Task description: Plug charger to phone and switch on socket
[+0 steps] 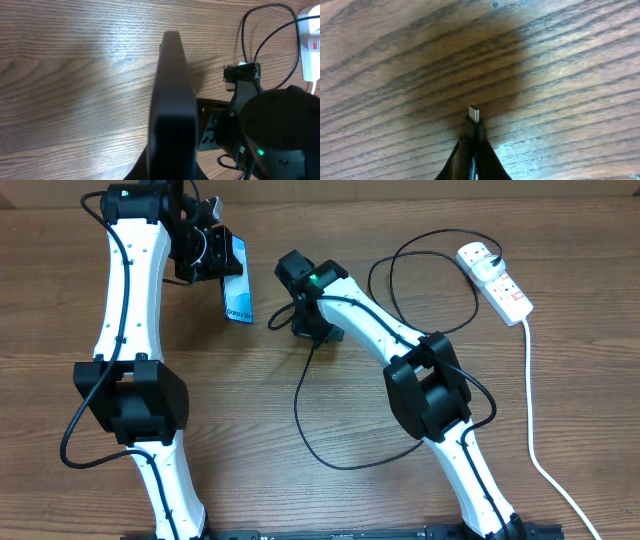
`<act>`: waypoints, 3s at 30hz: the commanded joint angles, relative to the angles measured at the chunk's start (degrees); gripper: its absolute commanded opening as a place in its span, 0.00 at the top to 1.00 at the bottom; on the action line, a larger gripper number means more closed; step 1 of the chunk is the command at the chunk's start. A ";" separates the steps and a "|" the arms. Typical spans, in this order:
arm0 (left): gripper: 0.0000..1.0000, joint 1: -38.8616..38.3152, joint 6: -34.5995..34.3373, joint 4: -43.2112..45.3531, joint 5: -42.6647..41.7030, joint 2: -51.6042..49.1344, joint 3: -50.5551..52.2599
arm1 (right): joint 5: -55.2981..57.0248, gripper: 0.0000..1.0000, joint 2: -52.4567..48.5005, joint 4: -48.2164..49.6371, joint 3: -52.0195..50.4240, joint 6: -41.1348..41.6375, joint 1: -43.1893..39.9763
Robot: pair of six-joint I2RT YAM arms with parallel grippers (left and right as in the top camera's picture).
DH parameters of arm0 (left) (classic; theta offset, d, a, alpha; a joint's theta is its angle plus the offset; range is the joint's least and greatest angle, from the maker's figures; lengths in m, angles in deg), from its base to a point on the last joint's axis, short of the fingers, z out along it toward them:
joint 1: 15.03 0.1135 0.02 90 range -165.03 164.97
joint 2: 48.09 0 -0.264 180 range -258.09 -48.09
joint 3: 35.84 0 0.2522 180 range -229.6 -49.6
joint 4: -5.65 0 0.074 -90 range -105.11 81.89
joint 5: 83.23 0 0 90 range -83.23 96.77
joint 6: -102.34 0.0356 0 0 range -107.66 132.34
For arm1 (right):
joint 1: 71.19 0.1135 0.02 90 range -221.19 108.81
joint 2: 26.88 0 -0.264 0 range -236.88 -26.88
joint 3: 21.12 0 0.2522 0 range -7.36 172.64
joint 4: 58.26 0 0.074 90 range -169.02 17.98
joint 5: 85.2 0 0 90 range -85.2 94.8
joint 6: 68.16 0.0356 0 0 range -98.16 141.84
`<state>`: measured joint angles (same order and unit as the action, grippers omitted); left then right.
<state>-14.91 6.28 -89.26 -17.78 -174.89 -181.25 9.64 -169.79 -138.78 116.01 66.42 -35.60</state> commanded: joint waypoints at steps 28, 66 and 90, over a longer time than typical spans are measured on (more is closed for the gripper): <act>0.96 3.72 -1.99 13.55 -46.05 -0.42 -0.46 | -53.88 0.96 17.64 -14.08 -0.72 -36.28 -16.79; 0.96 2.80 -11.19 20.52 -66.12 -0.39 -0.46 | -48.06 0.96 33.70 -6.32 -0.79 -35.32 -6.78; 0.96 2.73 -12.20 20.55 -66.12 -0.39 -0.46 | -62.99 0.96 32.46 5.09 -7.65 -32.09 -7.32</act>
<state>-11.96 -5.37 -68.89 -81.02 -174.89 -181.25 -48.63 -137.42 -135.02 108.41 34.07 -43.25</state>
